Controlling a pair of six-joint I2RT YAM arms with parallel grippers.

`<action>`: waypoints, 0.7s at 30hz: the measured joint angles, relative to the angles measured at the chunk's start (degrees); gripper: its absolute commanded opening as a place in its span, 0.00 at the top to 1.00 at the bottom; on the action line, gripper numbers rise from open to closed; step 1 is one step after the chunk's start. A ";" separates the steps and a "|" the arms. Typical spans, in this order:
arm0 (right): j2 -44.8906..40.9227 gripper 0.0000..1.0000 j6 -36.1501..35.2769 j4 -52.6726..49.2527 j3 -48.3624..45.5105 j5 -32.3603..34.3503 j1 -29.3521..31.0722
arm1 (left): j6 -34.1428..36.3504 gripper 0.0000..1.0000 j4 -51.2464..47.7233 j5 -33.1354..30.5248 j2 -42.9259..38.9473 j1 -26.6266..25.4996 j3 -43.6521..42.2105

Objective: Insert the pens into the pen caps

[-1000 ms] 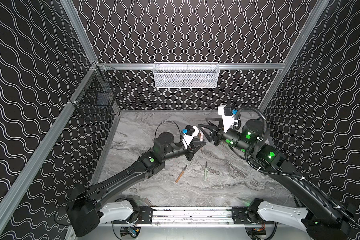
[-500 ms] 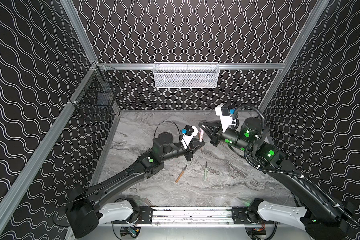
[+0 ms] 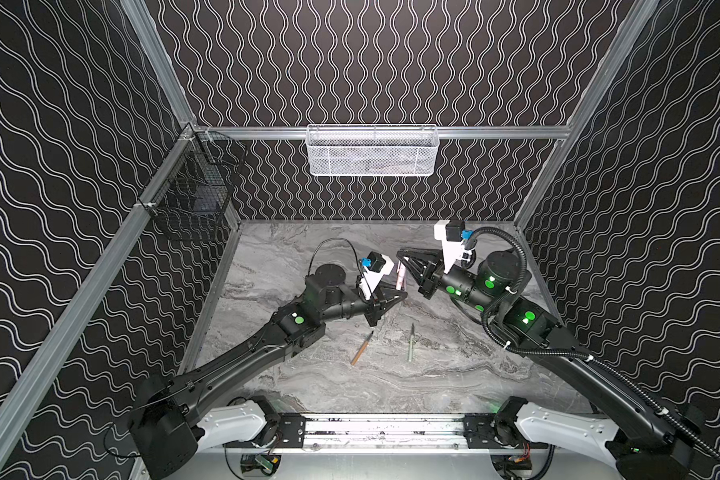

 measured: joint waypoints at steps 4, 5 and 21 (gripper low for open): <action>0.04 0.89 1.36 3.43 -2.32 0.87 -0.04 | -1.36 1.00 -0.13 2.78 0.90 0.98 0.09; 0.17 0.88 1.66 3.87 -2.56 1.09 -0.07 | -1.49 1.00 -0.13 2.99 1.03 1.07 0.09; 1.49 0.59 -0.98 -9.05 5.79 0.31 0.07 | -3.32 1.00 9.46 -0.46 1.66 1.88 0.87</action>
